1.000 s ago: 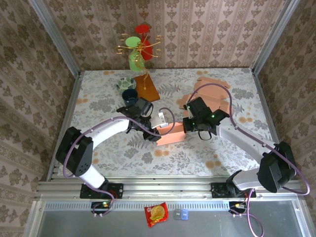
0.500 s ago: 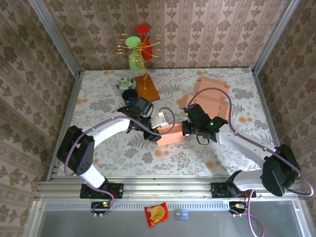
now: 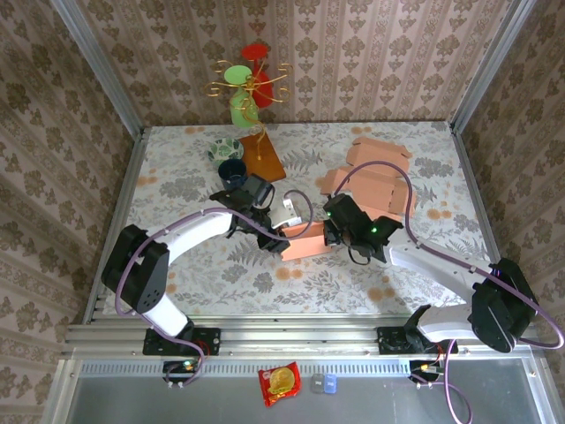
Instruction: Fold the paper box
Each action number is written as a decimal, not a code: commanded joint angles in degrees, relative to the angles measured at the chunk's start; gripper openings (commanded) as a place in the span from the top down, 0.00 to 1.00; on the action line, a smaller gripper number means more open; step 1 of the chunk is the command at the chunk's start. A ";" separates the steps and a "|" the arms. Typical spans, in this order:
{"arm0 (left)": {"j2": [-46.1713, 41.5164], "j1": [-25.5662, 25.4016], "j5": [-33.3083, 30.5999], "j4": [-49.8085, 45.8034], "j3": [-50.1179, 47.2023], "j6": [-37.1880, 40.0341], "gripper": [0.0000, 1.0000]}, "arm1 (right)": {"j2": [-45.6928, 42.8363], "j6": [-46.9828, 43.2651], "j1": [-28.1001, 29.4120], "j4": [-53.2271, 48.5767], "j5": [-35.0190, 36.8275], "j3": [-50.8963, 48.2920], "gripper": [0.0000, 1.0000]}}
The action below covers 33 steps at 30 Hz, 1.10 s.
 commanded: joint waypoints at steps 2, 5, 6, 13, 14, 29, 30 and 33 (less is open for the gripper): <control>-2.66 1.65 -0.98 7.11 -2.03 -6.69 0.49 | -1.65 2.12 0.95 -1.95 3.00 -1.28 1.00; -4.59 1.88 -1.03 9.06 -3.68 -9.47 0.40 | -1.41 2.83 1.01 -2.23 3.56 -0.83 1.00; -5.13 1.95 -0.98 9.61 -4.15 -10.19 0.39 | -1.39 3.02 1.15 -2.13 3.51 -0.74 1.00; -9.93 3.09 -1.96 13.92 -7.34 -16.74 0.39 | -0.44 4.96 1.96 -2.98 4.07 1.08 1.00; -10.57 3.30 -1.89 14.23 -7.52 -17.48 0.39 | -0.13 5.36 2.09 -3.36 4.20 1.48 1.00; -12.14 4.55 -0.27 -5.53 -1.07 -22.71 0.64 | 0.65 8.50 2.55 -6.40 5.40 3.39 1.00; -11.61 4.55 -0.05 -6.98 -0.37 -22.71 0.65 | 0.74 8.55 2.53 -6.57 5.34 3.47 1.00; -11.34 4.05 0.06 -8.98 0.51 -22.18 0.66 | 0.98 8.67 2.65 -6.94 5.25 3.83 1.00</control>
